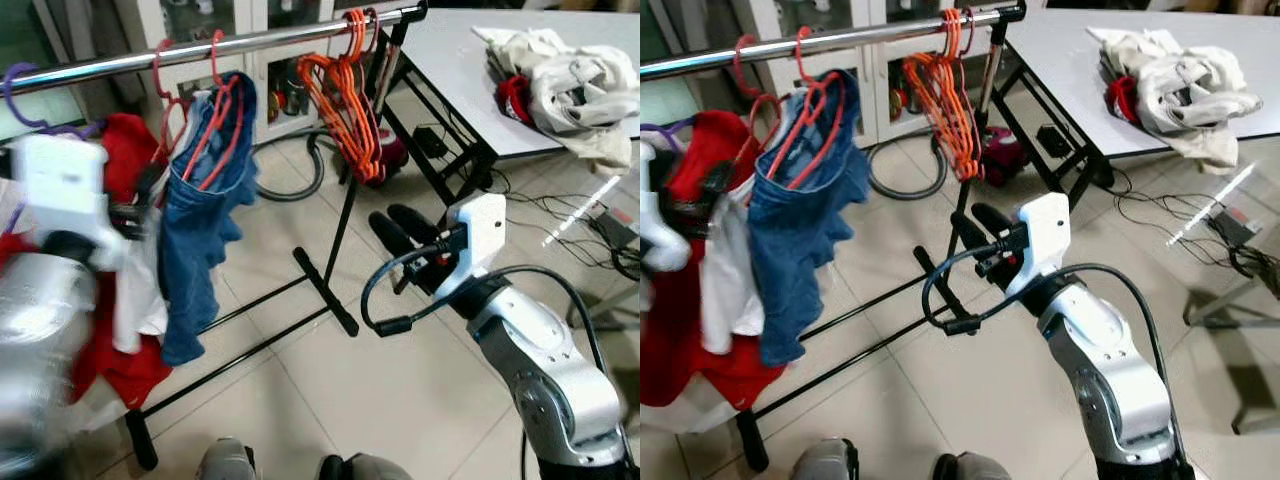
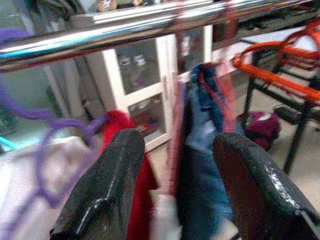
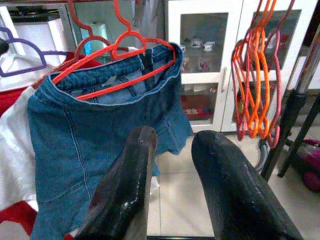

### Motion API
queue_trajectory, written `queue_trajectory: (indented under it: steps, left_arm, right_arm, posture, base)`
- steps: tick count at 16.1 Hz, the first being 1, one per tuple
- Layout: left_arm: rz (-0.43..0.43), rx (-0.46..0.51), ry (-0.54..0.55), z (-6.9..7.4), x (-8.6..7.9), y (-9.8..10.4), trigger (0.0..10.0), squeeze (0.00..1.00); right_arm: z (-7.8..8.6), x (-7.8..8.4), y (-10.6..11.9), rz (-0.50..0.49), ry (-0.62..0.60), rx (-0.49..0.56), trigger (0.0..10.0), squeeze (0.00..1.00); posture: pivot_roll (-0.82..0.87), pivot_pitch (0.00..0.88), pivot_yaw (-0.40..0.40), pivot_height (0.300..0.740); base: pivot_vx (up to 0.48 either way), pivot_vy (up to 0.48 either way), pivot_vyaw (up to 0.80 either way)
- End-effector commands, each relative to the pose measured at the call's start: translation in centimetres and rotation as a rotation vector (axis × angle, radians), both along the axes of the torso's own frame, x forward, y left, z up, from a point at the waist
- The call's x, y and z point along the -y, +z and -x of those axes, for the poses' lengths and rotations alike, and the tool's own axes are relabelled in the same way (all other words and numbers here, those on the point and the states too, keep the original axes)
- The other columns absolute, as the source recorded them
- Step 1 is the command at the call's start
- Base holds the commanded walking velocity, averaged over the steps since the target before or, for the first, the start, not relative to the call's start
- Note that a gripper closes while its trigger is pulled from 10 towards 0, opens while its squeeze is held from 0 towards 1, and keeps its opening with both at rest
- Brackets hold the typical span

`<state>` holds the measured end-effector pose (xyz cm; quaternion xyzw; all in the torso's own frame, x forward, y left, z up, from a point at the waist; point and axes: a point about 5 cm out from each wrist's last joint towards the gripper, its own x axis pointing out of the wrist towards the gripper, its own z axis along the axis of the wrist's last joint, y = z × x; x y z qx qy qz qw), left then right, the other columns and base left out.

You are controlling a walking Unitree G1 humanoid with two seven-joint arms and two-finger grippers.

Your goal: Hang hanger

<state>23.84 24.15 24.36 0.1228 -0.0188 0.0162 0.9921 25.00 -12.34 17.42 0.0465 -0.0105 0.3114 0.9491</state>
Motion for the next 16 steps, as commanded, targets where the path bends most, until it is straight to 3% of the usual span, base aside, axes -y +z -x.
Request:
queue_trajectory:
  steps: [1,3,6,9,10,11,12,16]
  left_arm:
    - [-0.007,0.019,-0.026,0.3,-1.2,1.1,10.0,1.00]
    - [-0.042,0.031,-0.012,0.6,-3.8,2.8,10.0,1.00]
    - [-0.062,-0.031,-0.087,1.2,-4.8,3.7,10.0,1.00]
    - [-0.079,-0.073,0.015,0.8,-7.1,3.4,10.0,1.00]
    - [-0.067,-0.087,0.065,0.2,-8.1,2.9,10.0,0.33]
    - [-0.020,-0.081,0.052,-0.4,-8.2,2.6,10.0,0.00]
    - [0.028,-0.076,0.023,-1.4,-8.1,2.2,10.0,0.00]
    - [0.072,-0.085,-0.051,-3.3,-7.2,1.0,10.0,0.00]
  right_arm:
    - [0.3,0.4,0.4,0.004,0.028,0.014,10.0,0.00]
    - [0.3,0.6,0.5,0.010,0.059,0.011,10.0,0.00]
    - [0.2,0.7,0.7,0.016,0.088,0.014,10.0,0.00]
    - [0.2,0.7,0.7,0.023,0.115,0.008,10.0,0.00]
    - [0.2,0.7,0.7,0.023,0.124,0.006,10.0,0.00]
    - [0.2,0.7,0.7,0.025,0.129,0.005,10.0,0.00]
    - [0.1,0.7,0.7,0.031,0.136,0.002,10.0,0.00]
    - [0.1,0.9,0.9,0.041,0.151,0.001,10.0,0.00]
  posture:
    - [0.11,0.086,-0.089,0.740]
    - [0.11,0.083,-0.099,0.740]
    - [0.10,0.078,-0.107,0.740]
    - [0.10,0.073,-0.114,0.740]
    - [0.10,0.066,-0.122,0.740]
    - [0.10,0.064,-0.129,0.740]
    - [0.10,0.064,-0.129,0.740]
    - [0.07,0.053,-0.133,0.740]
  base:
    - [0.000,0.000,0.00]
    - [0.000,0.000,0.00]
    - [0.000,0.000,0.00]
    - [0.000,0.000,0.00]
    - [0.000,0.000,0.00]
    - [0.000,0.000,0.00]
    - [0.000,0.000,0.00]
    - [0.000,0.000,0.00]
